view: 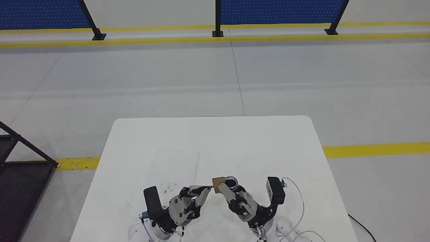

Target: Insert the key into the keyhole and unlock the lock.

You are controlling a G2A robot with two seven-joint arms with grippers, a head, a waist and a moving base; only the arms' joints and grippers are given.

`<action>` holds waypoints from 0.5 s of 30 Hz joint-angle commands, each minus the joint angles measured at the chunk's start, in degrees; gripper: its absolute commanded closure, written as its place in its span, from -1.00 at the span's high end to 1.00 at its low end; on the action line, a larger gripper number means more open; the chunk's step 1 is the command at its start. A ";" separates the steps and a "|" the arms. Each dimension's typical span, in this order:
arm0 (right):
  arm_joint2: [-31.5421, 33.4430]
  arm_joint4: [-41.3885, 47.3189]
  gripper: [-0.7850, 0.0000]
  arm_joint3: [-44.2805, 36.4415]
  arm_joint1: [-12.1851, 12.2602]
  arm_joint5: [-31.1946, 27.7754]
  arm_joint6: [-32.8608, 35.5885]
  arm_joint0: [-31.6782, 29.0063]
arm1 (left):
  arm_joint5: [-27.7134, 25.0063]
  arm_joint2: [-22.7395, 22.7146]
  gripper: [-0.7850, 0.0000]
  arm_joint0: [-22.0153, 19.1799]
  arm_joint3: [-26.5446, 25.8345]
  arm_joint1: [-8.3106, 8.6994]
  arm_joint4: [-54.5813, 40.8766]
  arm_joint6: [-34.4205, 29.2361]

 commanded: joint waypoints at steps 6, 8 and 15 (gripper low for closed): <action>-0.07 1.15 -1.00 0.06 0.12 -0.59 1.77 0.03 | 6.43 0.07 -1.00 -0.05 -0.07 0.49 6.45 2.58; -0.05 1.66 -1.00 0.05 0.15 -0.68 2.25 0.06 | 9.15 0.16 -1.00 -0.11 -0.05 0.61 8.75 3.34; 0.16 3.03 -1.00 -0.13 0.28 -1.05 3.52 -0.08 | 20.81 0.53 -1.00 -0.74 0.17 0.79 15.75 6.46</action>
